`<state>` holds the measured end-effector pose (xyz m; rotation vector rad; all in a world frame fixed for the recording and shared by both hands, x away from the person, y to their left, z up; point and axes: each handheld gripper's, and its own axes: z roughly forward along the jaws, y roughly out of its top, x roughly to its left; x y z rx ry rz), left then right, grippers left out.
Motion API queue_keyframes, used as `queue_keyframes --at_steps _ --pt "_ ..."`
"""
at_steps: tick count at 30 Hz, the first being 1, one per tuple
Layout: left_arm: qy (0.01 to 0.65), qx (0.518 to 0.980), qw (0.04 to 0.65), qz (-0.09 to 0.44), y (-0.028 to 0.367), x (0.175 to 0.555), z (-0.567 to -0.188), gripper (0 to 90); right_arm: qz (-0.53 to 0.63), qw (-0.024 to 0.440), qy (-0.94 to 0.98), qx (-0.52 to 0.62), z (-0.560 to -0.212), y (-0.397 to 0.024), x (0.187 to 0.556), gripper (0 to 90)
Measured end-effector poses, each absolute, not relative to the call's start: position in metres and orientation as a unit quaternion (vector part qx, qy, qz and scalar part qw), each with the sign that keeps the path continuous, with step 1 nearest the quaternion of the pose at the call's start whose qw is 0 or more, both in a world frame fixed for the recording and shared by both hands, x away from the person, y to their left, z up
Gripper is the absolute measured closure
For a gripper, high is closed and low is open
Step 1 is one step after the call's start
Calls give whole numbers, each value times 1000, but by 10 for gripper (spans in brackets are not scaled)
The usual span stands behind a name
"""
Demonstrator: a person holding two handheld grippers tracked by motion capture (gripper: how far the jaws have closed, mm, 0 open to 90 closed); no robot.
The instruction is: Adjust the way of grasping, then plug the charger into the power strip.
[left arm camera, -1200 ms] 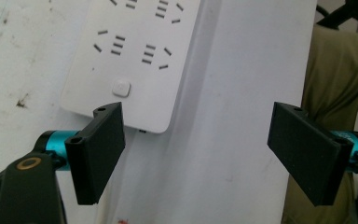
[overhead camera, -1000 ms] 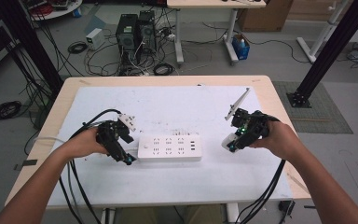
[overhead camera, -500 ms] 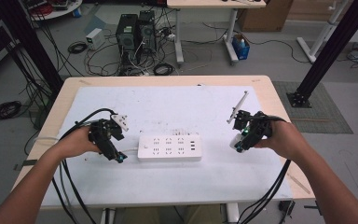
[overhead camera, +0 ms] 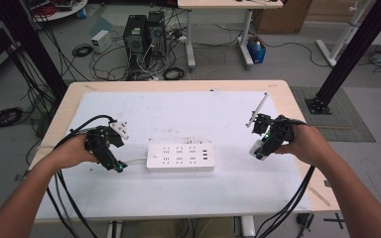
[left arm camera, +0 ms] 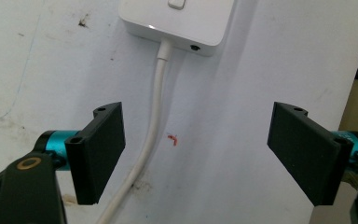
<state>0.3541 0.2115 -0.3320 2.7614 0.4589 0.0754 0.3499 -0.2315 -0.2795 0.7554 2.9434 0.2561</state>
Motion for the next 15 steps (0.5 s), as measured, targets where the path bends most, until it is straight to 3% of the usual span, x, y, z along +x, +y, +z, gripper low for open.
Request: queue_keyframes --at_steps 15 --pt "170 970 170 45 217 353 -328 191 93 49 960 258 -275 -231 347 623"
